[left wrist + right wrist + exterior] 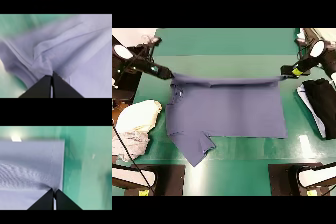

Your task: Fold the shirts.

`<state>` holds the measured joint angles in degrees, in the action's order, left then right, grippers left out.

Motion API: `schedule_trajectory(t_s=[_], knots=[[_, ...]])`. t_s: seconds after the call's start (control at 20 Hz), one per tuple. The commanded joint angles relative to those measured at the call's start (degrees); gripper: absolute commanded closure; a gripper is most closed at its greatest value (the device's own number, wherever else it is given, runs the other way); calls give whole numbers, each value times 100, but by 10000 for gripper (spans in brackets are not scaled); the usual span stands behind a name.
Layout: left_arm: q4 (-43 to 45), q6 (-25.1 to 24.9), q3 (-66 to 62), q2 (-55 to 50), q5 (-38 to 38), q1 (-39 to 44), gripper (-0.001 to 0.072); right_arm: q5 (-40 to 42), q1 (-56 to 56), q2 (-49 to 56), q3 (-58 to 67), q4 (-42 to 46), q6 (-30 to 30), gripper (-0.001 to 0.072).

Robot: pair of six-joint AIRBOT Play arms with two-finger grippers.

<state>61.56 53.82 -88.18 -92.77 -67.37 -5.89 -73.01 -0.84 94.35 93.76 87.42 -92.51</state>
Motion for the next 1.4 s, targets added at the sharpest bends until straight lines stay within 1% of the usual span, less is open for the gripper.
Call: schedule_trajectory(t_s=[0.0, 0.15, 0.2, 0.25, 0.3, 0.35, 0.4, 0.55, 0.65, 0.7, 0.75, 0.8, 0.85, 0.9, 1.05, 1.1, 1.35], knots=[[280, -63, 472, -2, -365, -4, 687, -295, 155, -2, -527, 184, -9, 701], [278, 133, 623, -2, -380, -2, 686, 20, 177, -2, -1032, -129, -7, 696], [282, 387, 621, -2, -396, -4, 676, 109, 177, -2, -1123, -289, -7, 696], [304, 619, 621, -2, -433, -4, 403, 98, 177, -2, -1150, -411, -2, 696], [350, 855, 619, 0, -531, -4, 81, 44, 177, -15, -1141, -520, 57, 666], [503, 1143, 592, 0, -713, -4, 63, -24, 175, -66, -1141, -544, 68, 462], [634, 1327, 566, 26, -946, -7, 64, -160, 160, -153, -1141, -520, 74, 318], [754, 1681, 651, 398, -1593, -190, 64, -739, -17, -643, -1145, -542, 417, 334], [750, 1843, 1198, 1003, -1617, -319, 64, -1110, -155, -1086, -1185, -656, 599, 346], [745, 1928, 1685, 1419, -1602, -328, 64, -1119, -221, -1360, -1314, -879, 739, 346], [737, 2026, 2205, 1810, -1602, -328, 65, -1075, -306, -1617, -1497, -1147, 822, 347], [664, 2243, 2824, 2243, -1598, -328, 65, -951, -372, -1849, -1707, -1351, 850, 391], [592, 2339, 3405, 2640, -1565, -328, 65, -800, -422, -2065, -1937, -1517, 872, 464], [544, 2411, 4006, 3047, -1488, -328, 65, -588, -459, -2282, -2186, -1646, 885, 478], [529, 2732, 5305, 3886, -1263, -328, 64, -39, -498, -2743, -2800, -1744, 911, 478], [514, 2734, 5584, 4044, -1224, -328, 64, 9, -498, -2824, -2914, -1742, 911, 478], [-61, 2686, 6275, 4087, -734, -326, 64, 46, -498, -2914, -3047, -1744, 911, 477]])
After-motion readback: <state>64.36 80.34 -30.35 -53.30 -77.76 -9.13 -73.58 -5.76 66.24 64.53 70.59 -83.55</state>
